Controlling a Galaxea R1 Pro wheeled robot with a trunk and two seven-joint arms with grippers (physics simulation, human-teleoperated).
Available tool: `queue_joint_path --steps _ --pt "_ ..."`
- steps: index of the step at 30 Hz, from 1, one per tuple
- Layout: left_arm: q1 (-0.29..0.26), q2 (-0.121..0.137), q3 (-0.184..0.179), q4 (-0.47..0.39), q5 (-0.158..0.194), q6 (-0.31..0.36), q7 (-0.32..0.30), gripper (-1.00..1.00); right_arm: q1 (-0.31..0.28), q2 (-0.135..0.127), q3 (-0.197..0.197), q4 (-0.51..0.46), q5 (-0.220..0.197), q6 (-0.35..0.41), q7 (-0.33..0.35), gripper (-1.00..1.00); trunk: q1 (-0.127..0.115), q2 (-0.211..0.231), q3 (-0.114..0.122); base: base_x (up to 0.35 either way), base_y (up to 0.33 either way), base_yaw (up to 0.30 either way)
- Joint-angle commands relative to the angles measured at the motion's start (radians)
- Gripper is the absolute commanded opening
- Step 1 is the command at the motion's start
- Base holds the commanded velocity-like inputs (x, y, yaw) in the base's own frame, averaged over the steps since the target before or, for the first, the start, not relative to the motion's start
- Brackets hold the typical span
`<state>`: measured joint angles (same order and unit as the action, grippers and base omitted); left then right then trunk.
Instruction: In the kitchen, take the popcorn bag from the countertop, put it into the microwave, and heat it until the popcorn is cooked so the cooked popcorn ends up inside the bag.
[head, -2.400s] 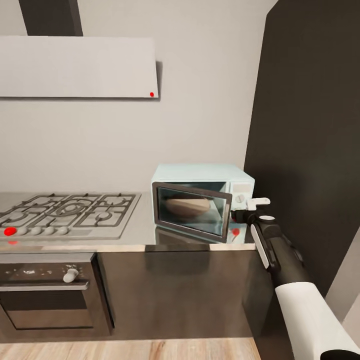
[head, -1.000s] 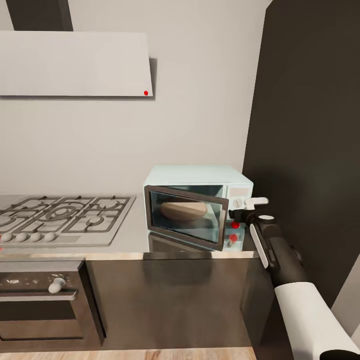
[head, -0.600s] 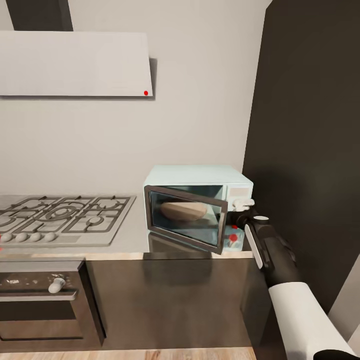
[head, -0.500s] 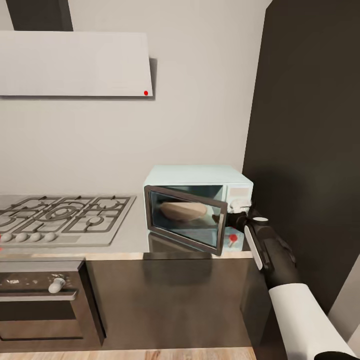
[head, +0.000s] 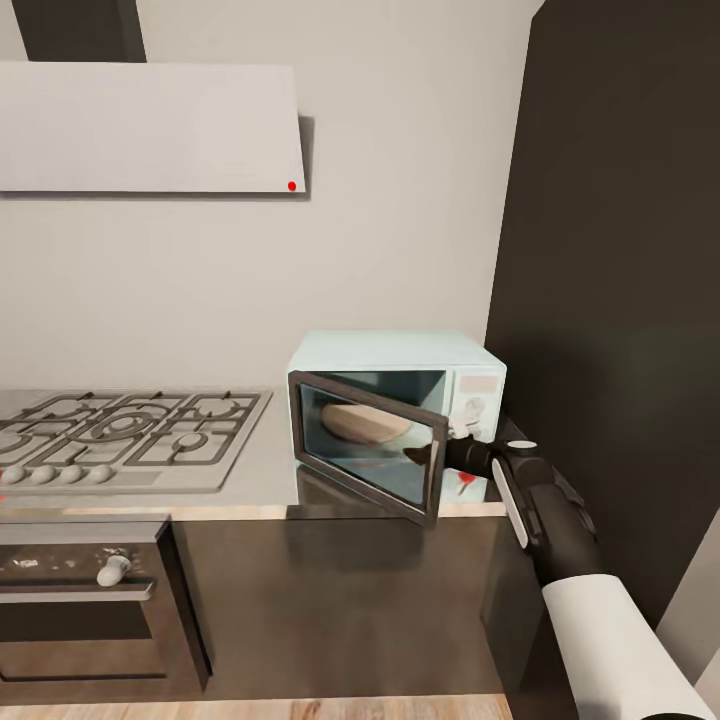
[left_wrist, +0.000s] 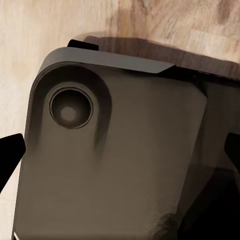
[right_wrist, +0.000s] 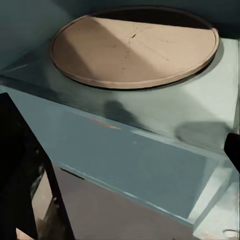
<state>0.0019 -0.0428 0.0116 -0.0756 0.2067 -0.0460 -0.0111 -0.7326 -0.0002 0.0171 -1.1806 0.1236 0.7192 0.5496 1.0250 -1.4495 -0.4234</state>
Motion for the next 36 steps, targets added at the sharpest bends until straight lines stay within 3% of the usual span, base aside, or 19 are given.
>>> queue_joint_path --steps 1,11,17,27,30,36 --pt "0.0 0.0 0.0 -0.001 0.007 -0.002 -0.001 1.0 -0.001 0.0 0.0 -0.002 0.013 0.002 0.008 1.0 0.0 -0.001 -0.001 0.0 0.0 0.0" --pt "0.0 0.0 0.001 -0.001 0.007 -0.002 -0.001 1.0 -0.001 -0.002 -0.005 -0.01 0.012 0.004 0.005 1.0 0.0 -0.001 -0.001 0.0 0.0 0.0" --pt "0.001 0.0 0.001 -0.001 0.007 -0.002 -0.001 1.0 -0.012 -0.002 -0.009 -0.127 0.018 0.057 0.006 1.0 0.0 -0.001 -0.001 0.0 0.0 0.0" --pt "0.001 0.0 0.001 -0.001 0.008 -0.002 -0.001 1.0 -0.013 -0.003 -0.003 -0.126 0.008 0.061 0.012 1.0 0.0 -0.001 -0.001 -0.067 0.067 0.0" --pt "0.001 0.0 0.001 -0.001 0.008 -0.002 -0.001 1.0 -0.013 -0.003 -0.003 -0.124 0.008 0.06 0.038 1.0 0.0 -0.001 -0.001 -0.074 0.073 0.0" --pt "0.001 0.0 0.001 -0.001 0.007 -0.002 -0.001 1.0 -0.013 -0.017 -0.003 -0.122 0.01 0.06 0.186 1.0 0.0 -0.001 -0.001 -0.008 0.008 0.0"
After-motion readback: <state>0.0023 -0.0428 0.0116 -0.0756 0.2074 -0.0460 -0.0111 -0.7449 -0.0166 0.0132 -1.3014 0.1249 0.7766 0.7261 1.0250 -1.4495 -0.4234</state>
